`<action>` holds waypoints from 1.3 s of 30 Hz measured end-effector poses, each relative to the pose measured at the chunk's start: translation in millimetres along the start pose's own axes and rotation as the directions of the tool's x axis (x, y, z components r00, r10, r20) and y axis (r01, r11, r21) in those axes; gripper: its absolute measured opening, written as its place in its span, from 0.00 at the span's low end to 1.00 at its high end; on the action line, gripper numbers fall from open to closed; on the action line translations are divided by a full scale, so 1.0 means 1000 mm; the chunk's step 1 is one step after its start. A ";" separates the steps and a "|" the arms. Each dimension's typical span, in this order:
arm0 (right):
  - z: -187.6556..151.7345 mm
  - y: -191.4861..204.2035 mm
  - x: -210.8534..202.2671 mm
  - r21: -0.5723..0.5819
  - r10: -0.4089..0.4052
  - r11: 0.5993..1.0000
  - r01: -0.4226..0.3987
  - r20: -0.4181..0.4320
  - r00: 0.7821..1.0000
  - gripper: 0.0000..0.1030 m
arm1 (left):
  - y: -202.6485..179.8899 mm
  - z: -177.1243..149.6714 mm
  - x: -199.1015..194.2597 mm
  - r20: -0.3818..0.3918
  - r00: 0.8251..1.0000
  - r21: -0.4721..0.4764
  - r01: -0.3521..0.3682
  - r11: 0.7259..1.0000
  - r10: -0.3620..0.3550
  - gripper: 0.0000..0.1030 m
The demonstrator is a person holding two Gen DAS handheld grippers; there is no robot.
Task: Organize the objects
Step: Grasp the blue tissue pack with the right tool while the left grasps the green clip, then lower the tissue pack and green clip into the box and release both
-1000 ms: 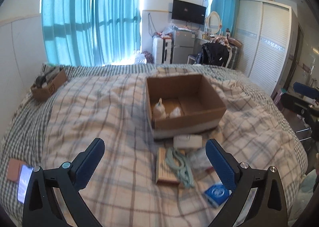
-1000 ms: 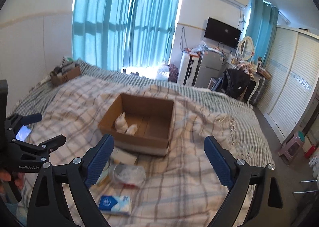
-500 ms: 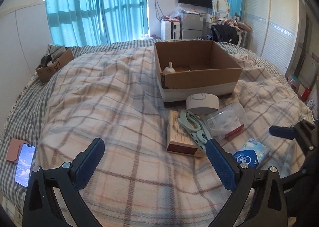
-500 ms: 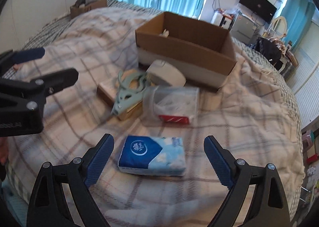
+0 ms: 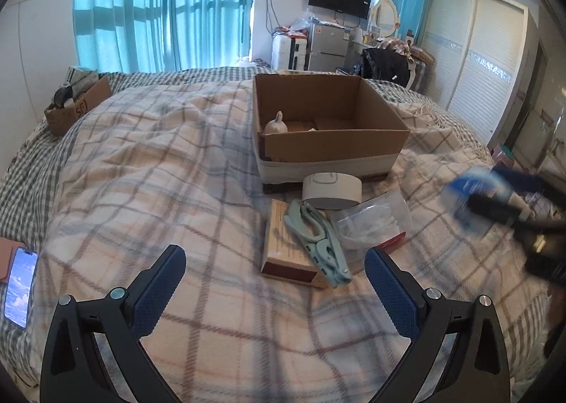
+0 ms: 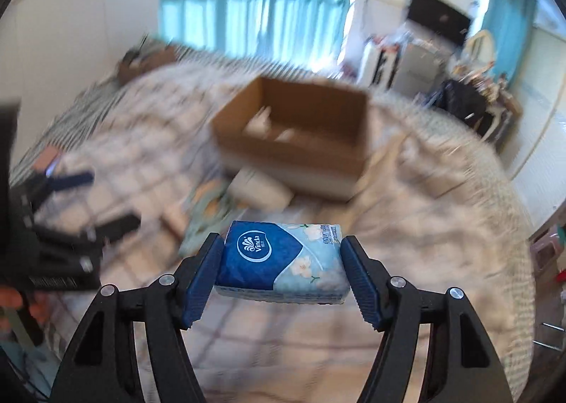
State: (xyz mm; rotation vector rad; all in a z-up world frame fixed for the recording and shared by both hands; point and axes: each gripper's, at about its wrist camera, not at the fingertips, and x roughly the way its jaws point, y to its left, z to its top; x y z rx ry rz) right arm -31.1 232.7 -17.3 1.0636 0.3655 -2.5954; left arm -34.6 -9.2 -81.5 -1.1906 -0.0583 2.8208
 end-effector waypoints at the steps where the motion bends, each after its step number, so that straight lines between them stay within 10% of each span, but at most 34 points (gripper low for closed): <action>1: 0.005 -0.007 -0.003 0.013 -0.008 1.000 0.008 0.021 1.000 0.66 | -0.004 0.002 0.005 -0.009 1.000 0.009 -0.009 1.000 0.009 1.00; 13: -0.006 -0.066 0.039 0.173 0.102 0.980 -0.102 0.008 0.995 0.66 | -0.050 0.005 0.088 -0.179 0.982 0.150 -0.041 0.988 0.068 0.98; 20: -0.013 -0.077 0.054 0.216 0.139 0.967 -0.134 -0.008 0.990 0.66 | -0.057 0.006 0.116 -0.219 0.973 0.182 -0.034 0.983 0.074 0.58; 31: -0.013 -0.060 0.031 0.178 0.108 0.978 -0.109 0.017 0.994 0.66 | -0.050 0.001 0.079 -0.186 0.982 0.152 0.062 0.986 -0.033 0.20; 39: 0.000 -0.031 -0.003 0.109 0.097 0.989 -0.103 0.063 0.993 0.66 | -0.032 0.000 0.031 -0.095 0.989 0.093 0.125 0.988 -0.116 0.18</action>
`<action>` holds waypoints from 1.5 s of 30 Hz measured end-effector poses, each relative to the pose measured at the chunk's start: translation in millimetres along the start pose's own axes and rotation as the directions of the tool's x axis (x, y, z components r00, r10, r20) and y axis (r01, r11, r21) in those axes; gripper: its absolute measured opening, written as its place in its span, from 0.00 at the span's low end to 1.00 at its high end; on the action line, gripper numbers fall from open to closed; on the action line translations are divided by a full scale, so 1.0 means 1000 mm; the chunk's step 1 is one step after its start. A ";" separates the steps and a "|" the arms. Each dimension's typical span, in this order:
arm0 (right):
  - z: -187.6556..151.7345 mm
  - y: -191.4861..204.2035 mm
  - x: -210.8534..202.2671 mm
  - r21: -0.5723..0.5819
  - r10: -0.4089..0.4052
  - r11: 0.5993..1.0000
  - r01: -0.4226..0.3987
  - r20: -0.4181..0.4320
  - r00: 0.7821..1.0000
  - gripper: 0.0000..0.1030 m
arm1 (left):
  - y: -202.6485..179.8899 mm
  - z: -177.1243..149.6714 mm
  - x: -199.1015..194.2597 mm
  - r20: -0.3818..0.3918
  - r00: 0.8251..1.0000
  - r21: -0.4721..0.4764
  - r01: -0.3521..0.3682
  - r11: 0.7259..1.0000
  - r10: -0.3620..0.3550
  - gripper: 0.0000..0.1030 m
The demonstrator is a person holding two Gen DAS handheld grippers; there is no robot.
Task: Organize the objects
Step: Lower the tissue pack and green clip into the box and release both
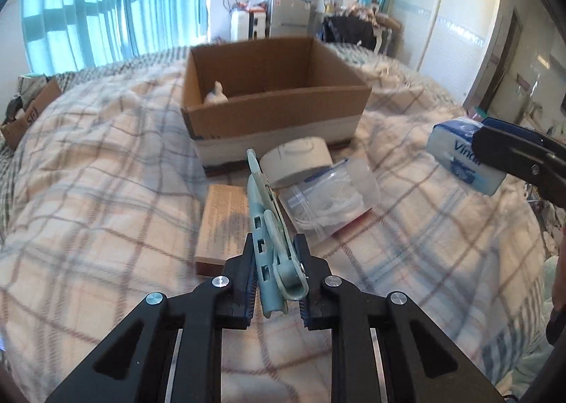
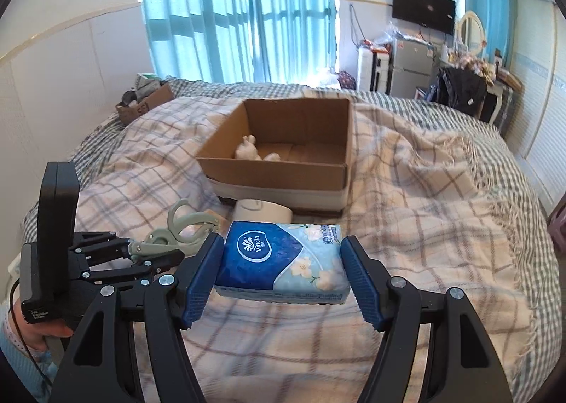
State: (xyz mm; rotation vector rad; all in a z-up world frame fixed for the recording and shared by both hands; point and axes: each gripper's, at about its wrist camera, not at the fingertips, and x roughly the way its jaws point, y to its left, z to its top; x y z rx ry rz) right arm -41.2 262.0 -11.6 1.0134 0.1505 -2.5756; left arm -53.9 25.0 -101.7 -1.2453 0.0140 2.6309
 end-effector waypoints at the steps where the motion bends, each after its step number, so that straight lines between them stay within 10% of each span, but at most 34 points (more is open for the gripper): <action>1: 0.002 0.005 -0.003 -0.013 -0.004 1.000 0.004 0.004 1.000 0.66 | 0.001 0.001 -0.005 0.011 1.000 -0.005 -0.001 1.000 0.001 0.18; 13: 0.061 0.016 -0.031 -0.085 -0.022 0.996 0.031 0.109 0.994 0.66 | 0.010 0.075 -0.069 0.203 0.978 0.010 -0.045 0.999 0.042 0.18; 27: 0.190 -0.016 0.061 -0.069 -0.039 0.996 0.048 0.130 0.991 0.66 | 0.024 0.203 -0.008 0.240 0.971 0.044 -0.014 0.999 0.003 0.18; 41: 0.169 -0.057 0.213 -0.001 -0.034 0.999 0.034 -0.039 0.999 0.67 | 0.048 0.178 0.124 0.074 0.997 0.042 0.022 0.999 -0.025 0.18; 45: 0.161 -0.071 0.210 0.060 -0.005 0.998 0.006 -0.012 1.000 0.85 | 0.042 0.173 0.125 0.074 0.996 0.064 0.039 0.997 -0.044 0.20</action>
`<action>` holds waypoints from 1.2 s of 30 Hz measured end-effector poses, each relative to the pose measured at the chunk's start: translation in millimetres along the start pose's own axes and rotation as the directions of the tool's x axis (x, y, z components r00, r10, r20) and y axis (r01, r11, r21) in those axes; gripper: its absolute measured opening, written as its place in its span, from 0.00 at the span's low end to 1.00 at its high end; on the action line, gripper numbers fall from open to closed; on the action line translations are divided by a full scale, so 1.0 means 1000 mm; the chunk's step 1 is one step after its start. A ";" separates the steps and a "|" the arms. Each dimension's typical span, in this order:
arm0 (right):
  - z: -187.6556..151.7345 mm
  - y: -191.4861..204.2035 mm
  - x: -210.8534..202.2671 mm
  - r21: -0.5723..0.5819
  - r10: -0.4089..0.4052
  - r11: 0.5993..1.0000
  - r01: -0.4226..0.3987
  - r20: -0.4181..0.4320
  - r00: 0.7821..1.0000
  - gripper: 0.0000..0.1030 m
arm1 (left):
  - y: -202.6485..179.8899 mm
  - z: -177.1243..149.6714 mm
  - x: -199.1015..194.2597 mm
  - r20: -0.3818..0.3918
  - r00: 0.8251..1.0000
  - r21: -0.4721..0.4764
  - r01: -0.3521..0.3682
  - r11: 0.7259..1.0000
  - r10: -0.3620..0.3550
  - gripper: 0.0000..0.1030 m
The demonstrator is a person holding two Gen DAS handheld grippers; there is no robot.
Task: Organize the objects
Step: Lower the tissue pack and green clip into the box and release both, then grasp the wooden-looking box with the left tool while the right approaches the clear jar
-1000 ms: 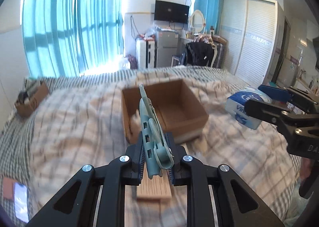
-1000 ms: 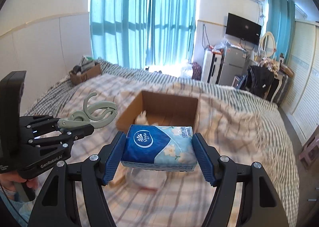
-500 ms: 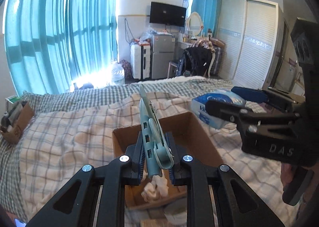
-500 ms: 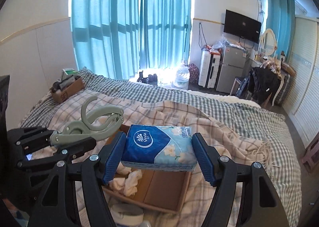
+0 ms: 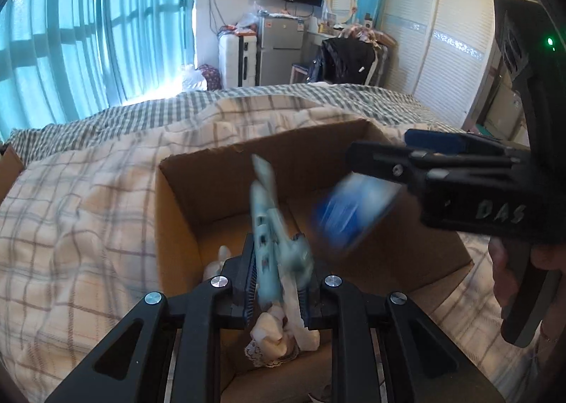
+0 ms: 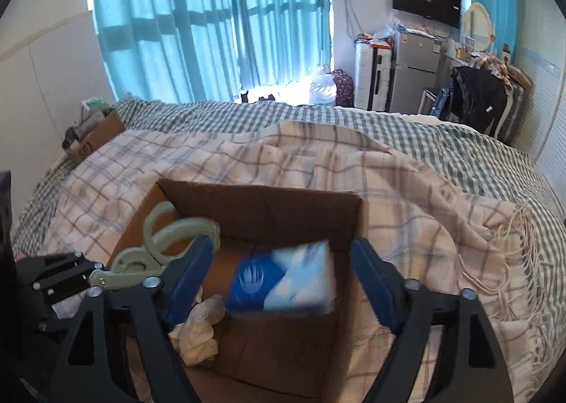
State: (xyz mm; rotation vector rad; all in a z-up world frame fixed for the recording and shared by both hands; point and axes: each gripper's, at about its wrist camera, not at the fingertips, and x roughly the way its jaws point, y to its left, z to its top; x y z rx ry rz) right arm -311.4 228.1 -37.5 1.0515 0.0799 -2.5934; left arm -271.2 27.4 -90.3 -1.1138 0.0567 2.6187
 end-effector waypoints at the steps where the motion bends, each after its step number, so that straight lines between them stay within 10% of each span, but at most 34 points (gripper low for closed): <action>1: 0.001 -0.004 -0.006 0.009 -0.001 1.000 0.001 0.011 1.000 0.87 | -0.002 0.000 -0.004 0.007 1.000 0.006 -0.002 1.000 0.002 0.26; 4: 0.007 -0.007 -0.030 0.027 -0.022 0.999 0.021 0.048 0.999 0.87 | -0.010 0.003 -0.022 0.026 0.999 0.003 -0.018 1.000 0.018 0.60; 17: -0.016 0.019 -0.178 -0.035 -0.127 0.990 0.133 0.135 0.983 0.95 | -0.014 -0.021 -0.149 0.115 0.985 -0.078 -0.116 0.990 0.125 0.94; 25: -0.068 0.035 -0.212 -0.026 -0.143 0.989 0.147 0.120 0.982 0.97 | -0.014 -0.072 -0.165 0.084 0.982 -0.128 -0.161 0.979 0.172 0.97; 36: -0.142 0.039 -0.151 -0.028 -0.175 0.984 0.174 -0.027 0.984 0.97 | -0.026 -0.151 -0.114 -0.076 0.987 -0.114 -0.149 0.982 0.141 0.97</action>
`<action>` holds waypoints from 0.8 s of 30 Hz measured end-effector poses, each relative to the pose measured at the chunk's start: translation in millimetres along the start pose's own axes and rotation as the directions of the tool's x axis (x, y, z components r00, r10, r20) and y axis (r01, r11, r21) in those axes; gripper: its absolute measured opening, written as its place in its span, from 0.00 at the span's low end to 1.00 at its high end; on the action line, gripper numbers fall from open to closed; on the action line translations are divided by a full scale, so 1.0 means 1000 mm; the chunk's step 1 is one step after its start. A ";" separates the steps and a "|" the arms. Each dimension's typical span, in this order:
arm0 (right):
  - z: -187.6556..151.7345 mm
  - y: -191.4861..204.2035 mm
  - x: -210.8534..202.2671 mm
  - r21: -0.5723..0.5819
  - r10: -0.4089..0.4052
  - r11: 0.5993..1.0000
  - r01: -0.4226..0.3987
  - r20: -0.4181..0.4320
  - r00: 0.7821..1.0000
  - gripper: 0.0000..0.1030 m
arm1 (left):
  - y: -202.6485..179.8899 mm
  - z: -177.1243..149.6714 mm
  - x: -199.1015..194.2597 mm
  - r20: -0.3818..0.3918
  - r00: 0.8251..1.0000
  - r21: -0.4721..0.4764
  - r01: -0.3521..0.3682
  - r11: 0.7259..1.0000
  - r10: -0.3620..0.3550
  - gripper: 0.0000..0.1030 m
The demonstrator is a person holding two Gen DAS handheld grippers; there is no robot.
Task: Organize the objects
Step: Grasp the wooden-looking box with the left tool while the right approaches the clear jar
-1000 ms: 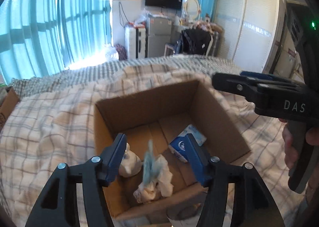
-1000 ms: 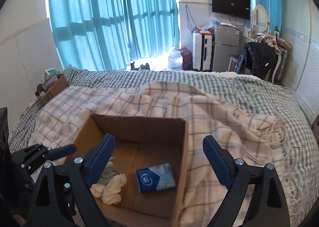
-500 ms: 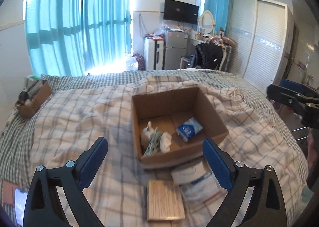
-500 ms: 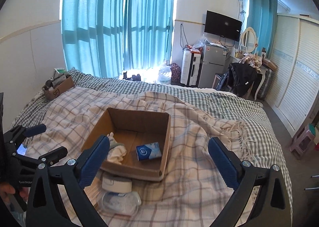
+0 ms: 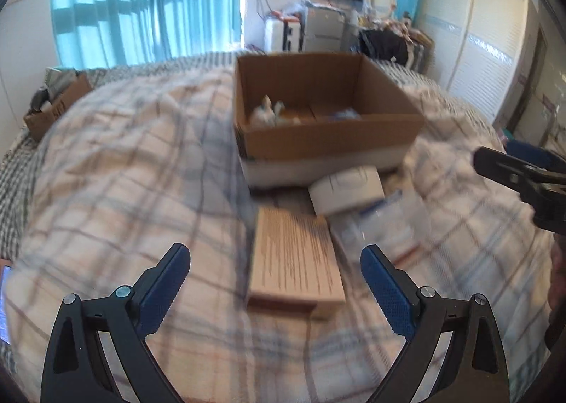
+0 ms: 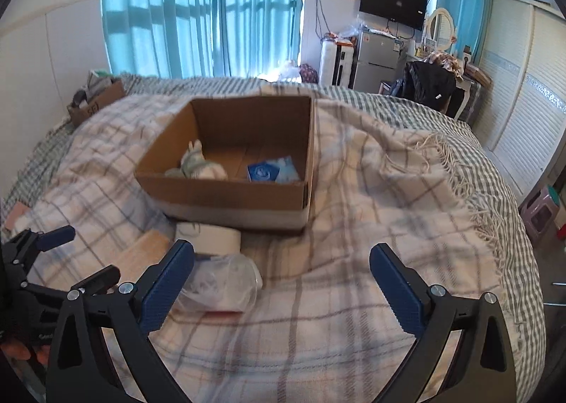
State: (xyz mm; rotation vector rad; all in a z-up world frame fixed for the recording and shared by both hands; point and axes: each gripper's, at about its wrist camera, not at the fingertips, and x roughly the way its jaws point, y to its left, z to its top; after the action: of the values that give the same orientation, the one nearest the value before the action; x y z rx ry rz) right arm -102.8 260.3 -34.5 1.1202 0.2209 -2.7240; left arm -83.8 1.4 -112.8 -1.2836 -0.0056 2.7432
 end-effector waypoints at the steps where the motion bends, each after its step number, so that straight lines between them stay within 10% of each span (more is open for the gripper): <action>1: -0.005 0.004 0.006 -0.001 0.001 1.000 -0.001 -0.008 1.000 0.97 | 0.000 -0.002 0.002 -0.012 1.000 0.001 0.003 1.000 -0.003 0.97; 12: -0.021 0.008 0.027 0.020 0.054 0.998 -0.053 -0.057 0.997 0.97 | -0.031 -0.022 0.048 -0.193 0.979 0.120 -0.039 0.992 0.062 0.96; 15: -0.024 0.007 0.030 0.037 0.052 0.998 -0.049 -0.068 0.996 0.97 | -0.030 -0.020 0.060 -0.215 0.974 0.115 -0.052 0.992 0.076 0.73; 24: -0.021 0.018 0.020 0.002 0.045 0.999 -0.045 -0.054 0.998 0.97 | 0.006 -0.012 -0.006 -0.042 0.998 -0.056 0.035 0.998 -0.037 0.72</action>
State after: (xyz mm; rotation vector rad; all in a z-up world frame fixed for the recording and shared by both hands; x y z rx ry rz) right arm -98.0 244.7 -64.4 1.1855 0.2005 -2.6572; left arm -71.3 -5.4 -116.6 -1.3426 -0.1006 2.7029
